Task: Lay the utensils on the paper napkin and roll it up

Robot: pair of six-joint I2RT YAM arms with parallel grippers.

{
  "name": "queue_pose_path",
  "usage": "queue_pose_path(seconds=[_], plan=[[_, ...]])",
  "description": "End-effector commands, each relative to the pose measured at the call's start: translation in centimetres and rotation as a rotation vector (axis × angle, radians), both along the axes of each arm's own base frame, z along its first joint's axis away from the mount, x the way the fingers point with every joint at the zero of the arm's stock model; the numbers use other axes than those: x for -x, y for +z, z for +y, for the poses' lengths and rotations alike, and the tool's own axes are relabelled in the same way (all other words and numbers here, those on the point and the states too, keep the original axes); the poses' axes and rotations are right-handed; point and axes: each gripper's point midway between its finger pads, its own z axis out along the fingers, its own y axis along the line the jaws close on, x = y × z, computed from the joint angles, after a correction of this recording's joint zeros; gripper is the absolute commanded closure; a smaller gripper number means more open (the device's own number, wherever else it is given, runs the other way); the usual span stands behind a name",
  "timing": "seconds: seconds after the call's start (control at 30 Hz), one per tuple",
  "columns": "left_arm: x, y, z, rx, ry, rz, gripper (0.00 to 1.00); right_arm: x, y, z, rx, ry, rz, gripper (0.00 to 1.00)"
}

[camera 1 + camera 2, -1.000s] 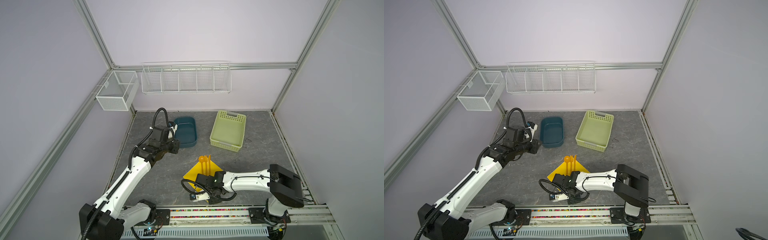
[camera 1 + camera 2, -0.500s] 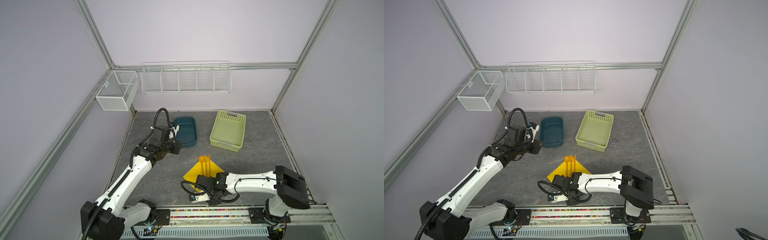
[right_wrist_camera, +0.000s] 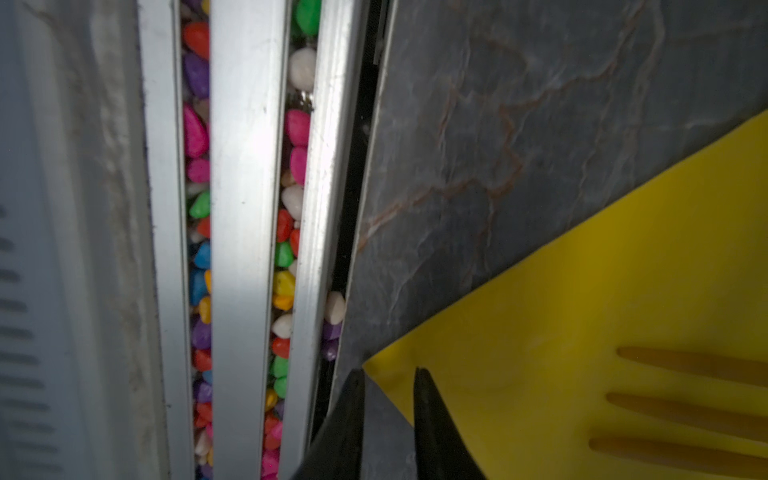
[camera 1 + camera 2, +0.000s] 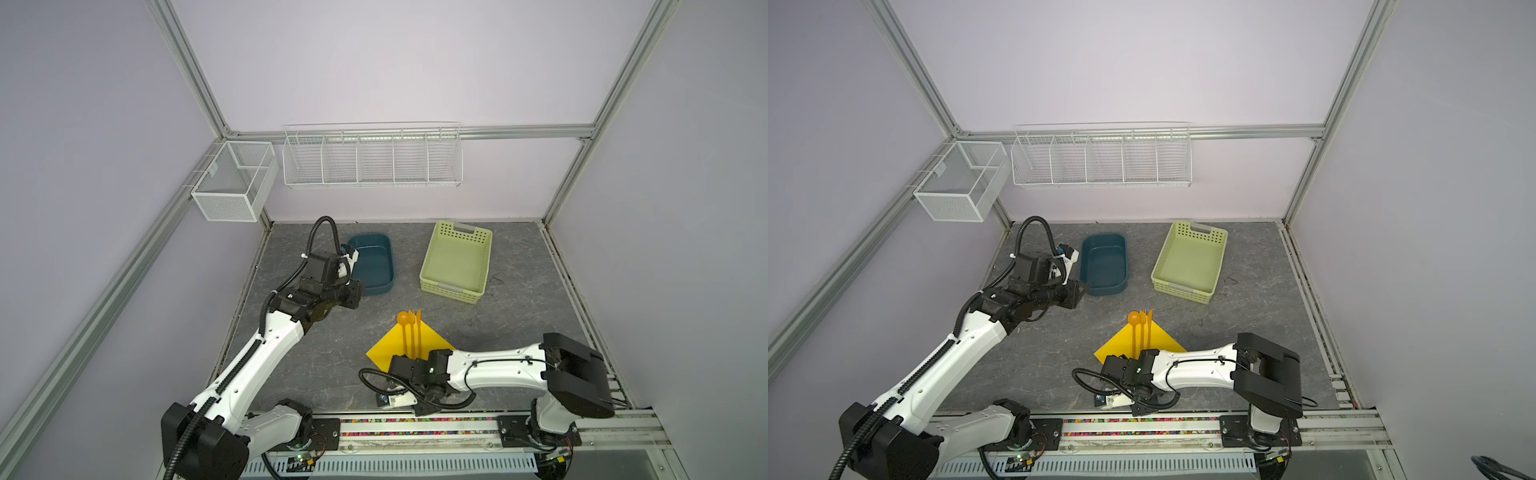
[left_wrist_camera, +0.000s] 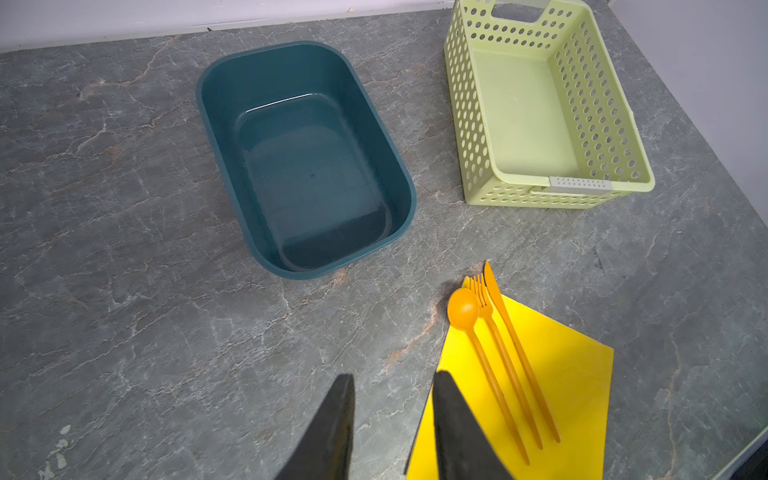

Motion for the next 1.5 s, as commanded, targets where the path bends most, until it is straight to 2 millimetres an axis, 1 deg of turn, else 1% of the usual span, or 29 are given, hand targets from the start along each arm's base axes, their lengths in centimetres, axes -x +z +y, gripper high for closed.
queue_pose_path(seconds=[0.0,0.23,0.4,0.53,0.6,0.73,0.87,1.0,1.07,1.13,1.2,1.27,1.37,1.47], plan=[[0.2,-0.2,0.2,-0.008,-0.005,0.003,0.67,0.1,-1.1,-0.5,0.036,-0.002,-0.004,0.75],[0.3,-0.1,0.2,-0.006,-0.005,-0.001,0.67,0.3,-1.9,-0.9,0.063,-0.001,0.005,0.71],[0.3,-0.1,0.2,-0.007,-0.005,0.001,0.67,0.0,-2.4,-1.1,0.073,-0.008,-0.01,0.71],[0.3,-0.2,0.2,-0.009,-0.005,0.003,0.67,-0.2,-3.0,-1.4,0.094,-0.019,-0.023,0.75],[0.3,-0.3,0.3,-0.011,-0.003,0.004,0.67,-0.2,-3.0,-1.2,0.091,-0.02,-0.024,0.78],[0.2,-0.4,0.2,-0.013,-0.005,0.008,0.67,-0.4,-2.4,-1.0,0.07,-0.022,-0.027,0.83],[0.2,-0.6,0.1,-0.01,-0.006,0.016,0.67,-0.6,-1.3,-1.0,0.057,-0.023,-0.038,0.82],[0.2,-0.7,-0.4,0.015,-0.013,0.033,0.67,-1.1,0.3,-0.9,0.029,-0.024,-0.058,0.84],[0.5,-1.0,-1.1,0.046,-0.043,0.059,0.67,-1.4,0.9,-0.9,0.016,-0.026,-0.061,0.85],[1.0,-1.7,-2.1,0.084,-0.079,0.105,0.67,-1.6,1.4,-0.9,0.006,-0.026,-0.06,0.85],[1.5,-2.8,-3.0,0.127,-0.09,0.169,0.7,-1.8,1.8,-0.9,-0.001,-0.024,-0.06,0.86],[2.3,-3.8,-4.2,0.158,-0.109,0.21,0.72,-2.0,2.1,-0.9,-0.004,-0.025,-0.057,0.86],[3.7,-4.6,-6.1,0.172,-0.144,0.231,0.75,-2.3,2.3,-0.9,-0.009,-0.025,-0.055,0.86],[4.7,-5.9,-7.2,0.21,-0.141,0.277,0.78,-2.6,2.4,-0.9,-0.012,-0.026,-0.05,0.86]])
